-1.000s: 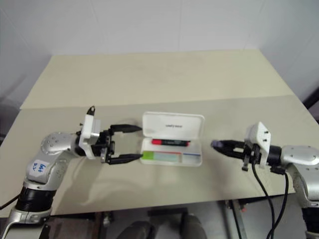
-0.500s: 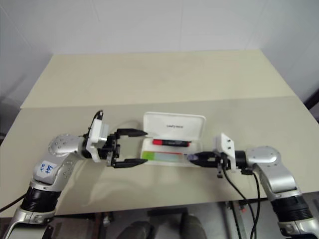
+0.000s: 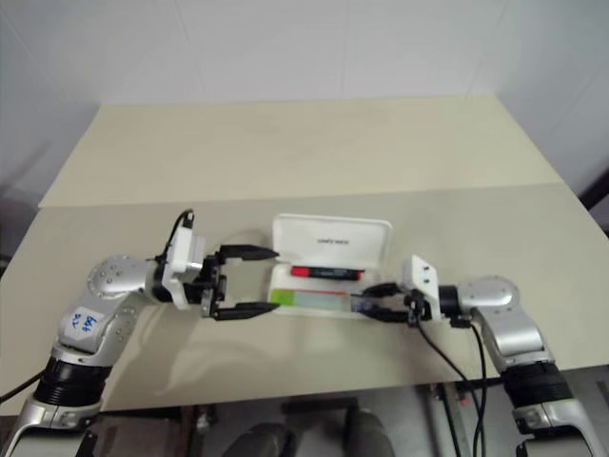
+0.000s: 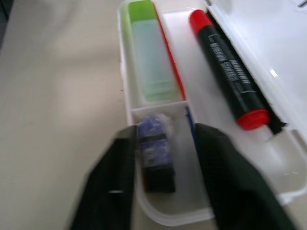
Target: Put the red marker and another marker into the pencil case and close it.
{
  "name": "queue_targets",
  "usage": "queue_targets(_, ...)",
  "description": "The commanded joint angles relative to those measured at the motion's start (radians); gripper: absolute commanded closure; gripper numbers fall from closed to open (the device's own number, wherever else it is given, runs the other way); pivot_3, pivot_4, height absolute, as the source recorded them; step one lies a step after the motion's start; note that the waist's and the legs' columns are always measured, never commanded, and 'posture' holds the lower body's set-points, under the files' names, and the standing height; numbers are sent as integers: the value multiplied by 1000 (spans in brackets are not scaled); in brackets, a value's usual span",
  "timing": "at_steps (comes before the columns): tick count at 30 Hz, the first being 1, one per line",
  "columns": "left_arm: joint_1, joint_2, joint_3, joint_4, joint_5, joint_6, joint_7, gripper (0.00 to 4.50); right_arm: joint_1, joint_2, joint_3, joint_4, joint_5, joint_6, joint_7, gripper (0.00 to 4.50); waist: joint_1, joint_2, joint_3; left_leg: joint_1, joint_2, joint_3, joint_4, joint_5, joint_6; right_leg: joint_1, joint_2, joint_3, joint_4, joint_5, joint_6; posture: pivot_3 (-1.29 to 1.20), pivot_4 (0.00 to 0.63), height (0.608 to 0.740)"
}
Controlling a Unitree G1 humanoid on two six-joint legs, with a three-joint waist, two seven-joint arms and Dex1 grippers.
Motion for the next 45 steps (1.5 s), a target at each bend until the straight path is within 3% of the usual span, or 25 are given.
queue_targets(1,-9,6,16,-27,-6,-11,2,232,-27,2,-28,-6,11,-19,3,886,0,0,0,0,0,0,0,0,0,0,0,0,0,0,0,0,150,740)
queue_targets(3,-12,5,15,-22,-3,-15,1,232,-32,2,-31,-16,18,-22,6,161,0,0,0,0,0,0,0,0,0,0,0,0,0,0,0,0,150,740)
queue_targets(4,-13,5,15,-21,-2,-16,2,232,-30,0,-38,-37,34,-15,8,44,0,0,0,0,0,0,0,0,0,0,0,0,0,0,0,0,150,740)
queue_targets(13,-11,17,42,33,20,-52,5,232,35,-57,-166,-203,165,83,-9,44,5,0,0,-1,0,-1,0,0,0,0,0,-1,0,0,0,0,150,740)
queue_targets(22,29,37,131,150,10,-132,-24,232,95,-121,-296,-206,206,110,-12,44,1,0,0,0,0,0,0,0,0,0,0,-1,0,0,0,0,150,740)
queue_targets(27,36,42,175,193,-4,-145,-33,1759,84,-123,-350,-192,234,134,-34,0,2,0,0,-1,0,0,0,0,0,0,0,-1,0,0,0,0,150,740)
queue_targets(35,11,28,201,223,29,-208,7,4460,72,-122,-328,-205,225,135,-34,0,2,0,0,-1,0,0,0,0,0,0,0,-1,0,0,0,0,150,740)
queue_targets(40,-19,-23,219,255,42,-255,97,4460,59,-120,-320,-200,214,131,-40,0,3,0,0,-1,0,0,0,0,0,0,0,-1,0,0,0,0,150,740)
queue_targets(45,-116,-115,188,374,158,-270,316,4460,58,-113,-313,-208,207,134,-49,0,10,0,0,0,0,0,1,0,0,0,0,-1,0,0,0,0,150,740)
